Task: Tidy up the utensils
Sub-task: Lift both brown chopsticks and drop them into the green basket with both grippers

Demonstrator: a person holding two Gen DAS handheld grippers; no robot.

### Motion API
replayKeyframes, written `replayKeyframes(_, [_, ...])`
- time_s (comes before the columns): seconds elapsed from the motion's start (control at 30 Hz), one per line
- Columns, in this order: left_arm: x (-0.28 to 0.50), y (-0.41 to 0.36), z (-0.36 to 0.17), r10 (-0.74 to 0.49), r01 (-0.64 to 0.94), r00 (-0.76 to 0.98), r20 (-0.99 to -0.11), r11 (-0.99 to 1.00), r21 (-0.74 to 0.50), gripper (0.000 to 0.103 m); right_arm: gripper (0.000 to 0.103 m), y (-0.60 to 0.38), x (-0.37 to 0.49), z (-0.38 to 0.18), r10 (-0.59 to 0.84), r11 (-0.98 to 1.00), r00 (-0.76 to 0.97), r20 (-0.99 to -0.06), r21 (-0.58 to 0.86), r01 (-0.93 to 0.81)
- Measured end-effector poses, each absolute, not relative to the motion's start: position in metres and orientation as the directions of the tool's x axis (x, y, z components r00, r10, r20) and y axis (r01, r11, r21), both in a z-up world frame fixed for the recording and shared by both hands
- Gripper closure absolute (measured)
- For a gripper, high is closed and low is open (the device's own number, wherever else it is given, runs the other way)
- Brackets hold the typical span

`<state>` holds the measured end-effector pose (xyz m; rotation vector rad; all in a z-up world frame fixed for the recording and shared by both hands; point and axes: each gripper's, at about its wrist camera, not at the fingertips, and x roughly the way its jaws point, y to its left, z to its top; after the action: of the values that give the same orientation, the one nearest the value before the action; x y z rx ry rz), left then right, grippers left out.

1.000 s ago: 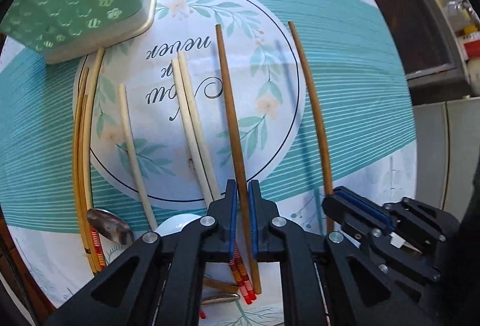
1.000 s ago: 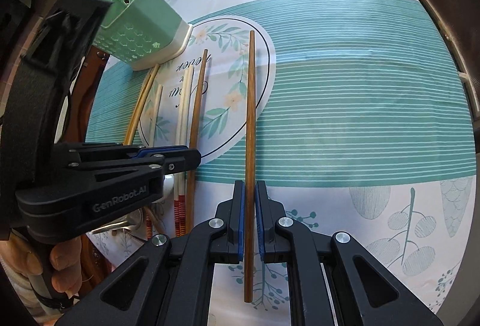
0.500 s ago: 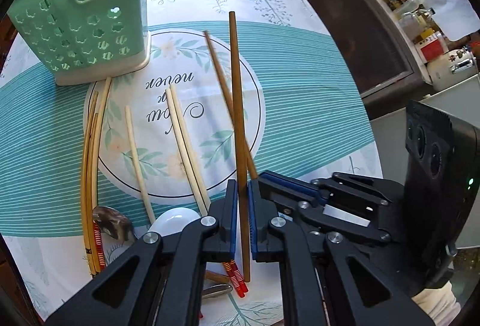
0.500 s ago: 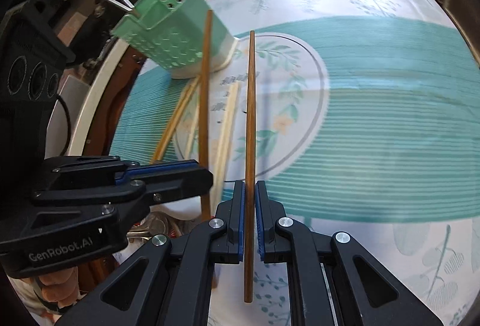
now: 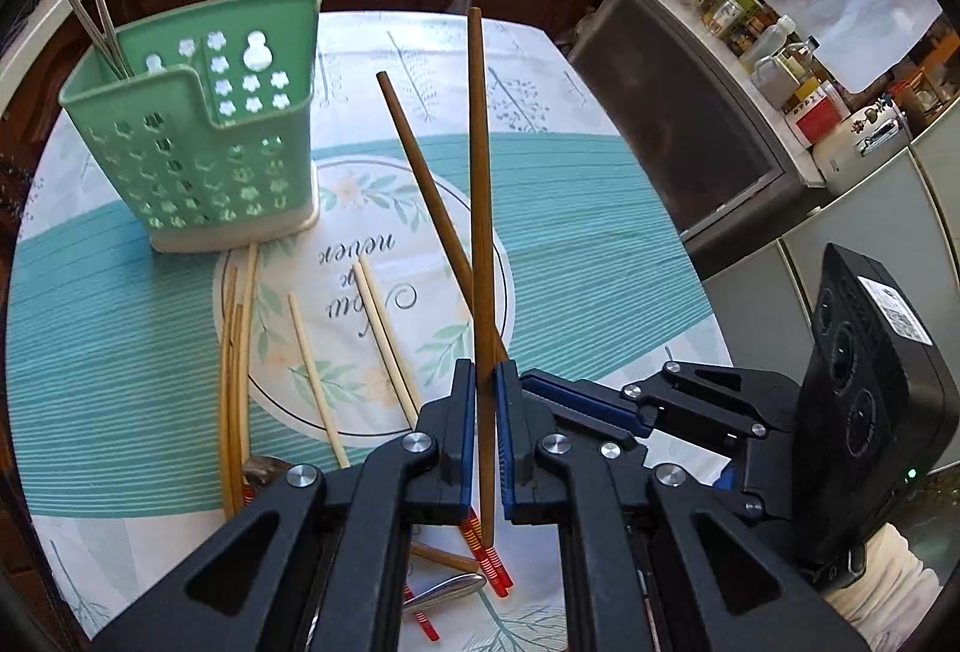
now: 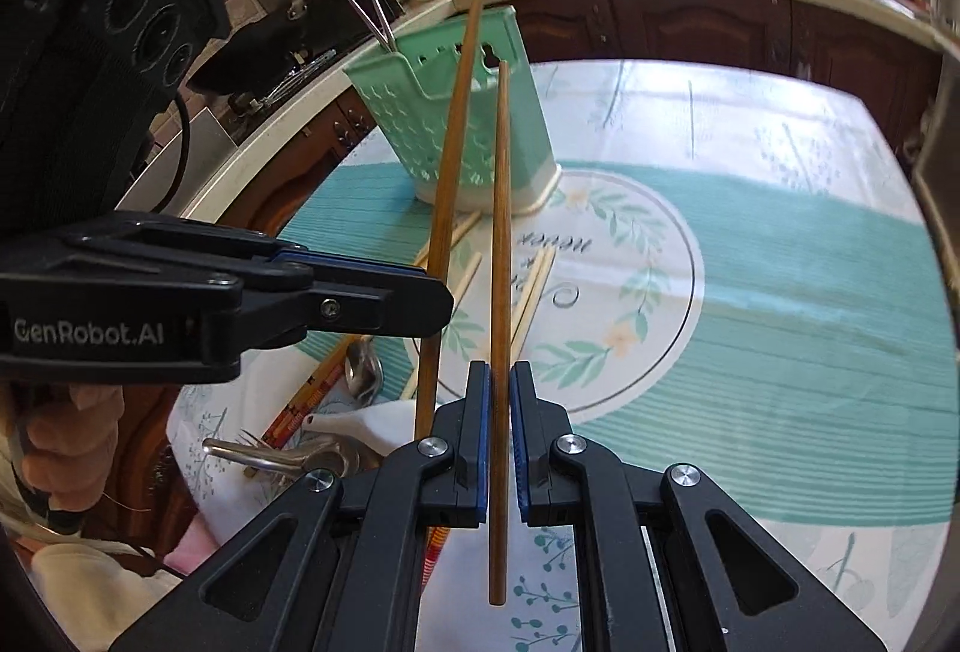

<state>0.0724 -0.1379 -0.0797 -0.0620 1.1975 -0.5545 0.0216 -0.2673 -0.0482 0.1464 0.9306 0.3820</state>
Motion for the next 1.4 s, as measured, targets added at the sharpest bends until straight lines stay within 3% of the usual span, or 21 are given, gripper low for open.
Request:
replayKeyframes(0.33, [0.078,-0.11,0.004,-0.454,0.382,0.401,-0.796,0.872,-0.305,0.099,0.096,-0.257,0.033,0.031,0.378,0.925,0.655,-0.654,0.238,-0.297])
replayKeyframes(0.67, [0.121,-0.052,0.092,-0.332,0.252,0.681,-0.653,0.943,-0.218,0.099,0.097,-0.253,0.112,0.094,0.444,0.879,0.743,-0.501,0.405,-0.253])
replayKeyframes(1.1, [0.184,-0.009,0.073,-0.205,0.113,0.804,-0.559,0.974,-0.196,0.099,0.097,-0.216,0.24,0.088,0.438,0.843,0.818,-0.373,0.487,-0.229])
replayKeyframes(1.4, [0.199,0.005,0.03,-0.205,0.099,0.792,-0.575,0.972,-0.211,0.099,0.097,-0.181,0.28,0.029,0.378,0.906,0.854,-0.358,0.335,-0.26])
